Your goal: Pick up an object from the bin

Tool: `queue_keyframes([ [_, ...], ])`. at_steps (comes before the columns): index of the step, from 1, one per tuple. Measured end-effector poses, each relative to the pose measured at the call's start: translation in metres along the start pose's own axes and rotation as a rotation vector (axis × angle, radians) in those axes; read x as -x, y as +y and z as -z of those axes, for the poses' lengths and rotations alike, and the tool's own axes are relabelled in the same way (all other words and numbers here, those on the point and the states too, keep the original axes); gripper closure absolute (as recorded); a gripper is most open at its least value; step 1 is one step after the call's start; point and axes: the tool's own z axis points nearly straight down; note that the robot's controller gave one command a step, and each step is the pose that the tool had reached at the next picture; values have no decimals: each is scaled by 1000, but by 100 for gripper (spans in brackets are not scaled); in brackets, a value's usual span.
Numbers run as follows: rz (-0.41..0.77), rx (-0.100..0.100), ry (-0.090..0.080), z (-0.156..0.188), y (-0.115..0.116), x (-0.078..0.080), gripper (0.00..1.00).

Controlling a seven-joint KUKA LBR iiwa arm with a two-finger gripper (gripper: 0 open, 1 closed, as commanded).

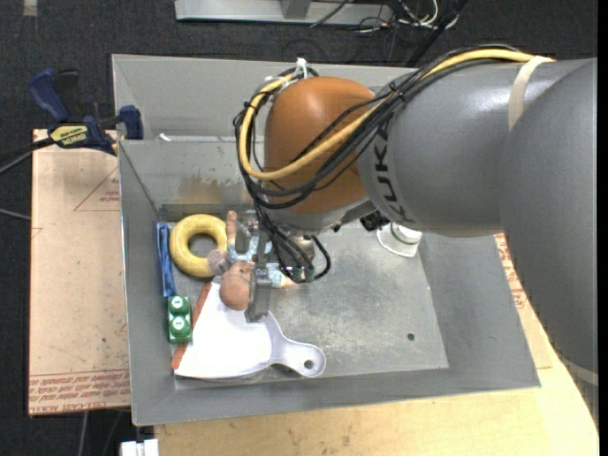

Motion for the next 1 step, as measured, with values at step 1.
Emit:
queue_keyframes([
  [1, 0, 0, 0, 0, 0, 0, 0],
])
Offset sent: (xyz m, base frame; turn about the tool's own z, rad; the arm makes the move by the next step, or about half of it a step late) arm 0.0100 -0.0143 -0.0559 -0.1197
